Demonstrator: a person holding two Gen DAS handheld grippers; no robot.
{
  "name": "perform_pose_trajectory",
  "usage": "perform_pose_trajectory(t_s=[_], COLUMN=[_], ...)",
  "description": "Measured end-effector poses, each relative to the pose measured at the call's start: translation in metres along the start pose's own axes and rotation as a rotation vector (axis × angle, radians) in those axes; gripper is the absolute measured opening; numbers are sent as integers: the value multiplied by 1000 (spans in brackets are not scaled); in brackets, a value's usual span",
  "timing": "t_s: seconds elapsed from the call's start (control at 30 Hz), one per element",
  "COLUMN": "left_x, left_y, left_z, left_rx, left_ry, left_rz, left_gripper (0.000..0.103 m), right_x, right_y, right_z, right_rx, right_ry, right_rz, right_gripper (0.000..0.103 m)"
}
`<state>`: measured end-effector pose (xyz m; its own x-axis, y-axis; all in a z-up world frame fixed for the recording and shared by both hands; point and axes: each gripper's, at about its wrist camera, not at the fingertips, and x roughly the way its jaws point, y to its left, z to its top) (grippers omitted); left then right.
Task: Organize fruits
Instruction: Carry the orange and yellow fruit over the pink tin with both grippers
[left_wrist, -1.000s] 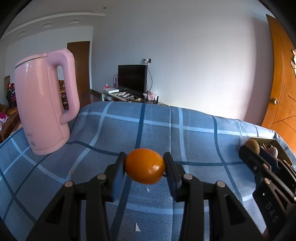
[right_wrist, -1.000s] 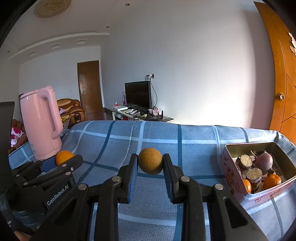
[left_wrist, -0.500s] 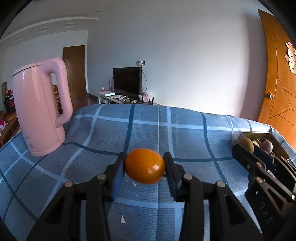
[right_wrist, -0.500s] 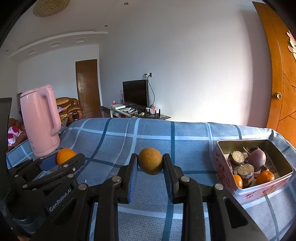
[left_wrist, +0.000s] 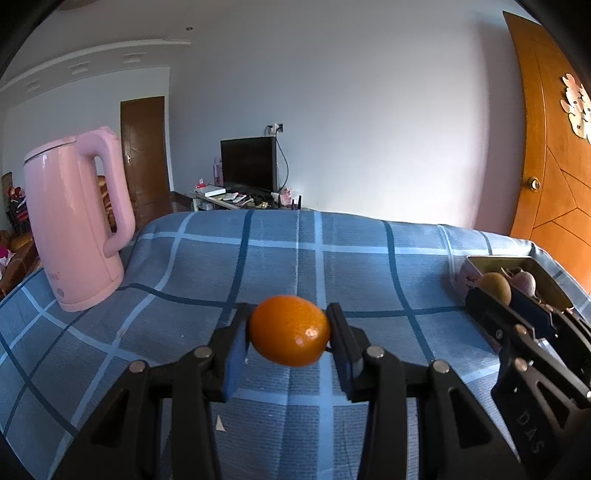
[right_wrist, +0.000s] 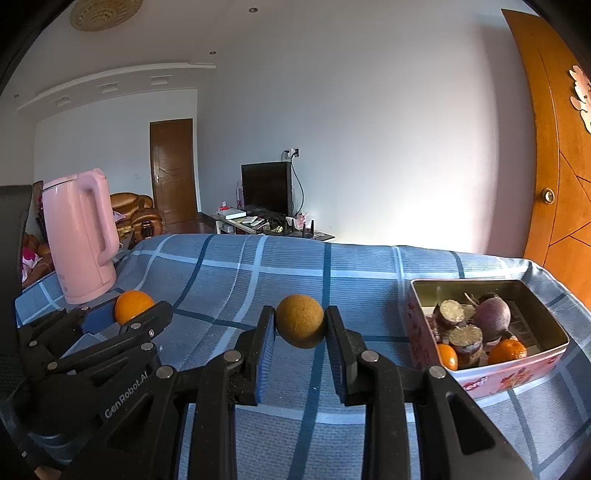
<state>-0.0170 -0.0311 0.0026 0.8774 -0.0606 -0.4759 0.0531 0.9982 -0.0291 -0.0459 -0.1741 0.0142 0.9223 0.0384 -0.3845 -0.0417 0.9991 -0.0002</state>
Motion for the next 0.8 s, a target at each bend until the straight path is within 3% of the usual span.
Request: perform_pose_trajectory(t_s=[0.8], left_x=[-5], left_y=[-60], left_z=[-6], left_rx=[51], left_ry=[22], left_rz=[-58], left_gripper=[43], right_x=[-21], right_y=[-55], right_z=[-5], right_rx=[-17], right_ry=[-18], right_rz=[-78], right_gripper=[29])
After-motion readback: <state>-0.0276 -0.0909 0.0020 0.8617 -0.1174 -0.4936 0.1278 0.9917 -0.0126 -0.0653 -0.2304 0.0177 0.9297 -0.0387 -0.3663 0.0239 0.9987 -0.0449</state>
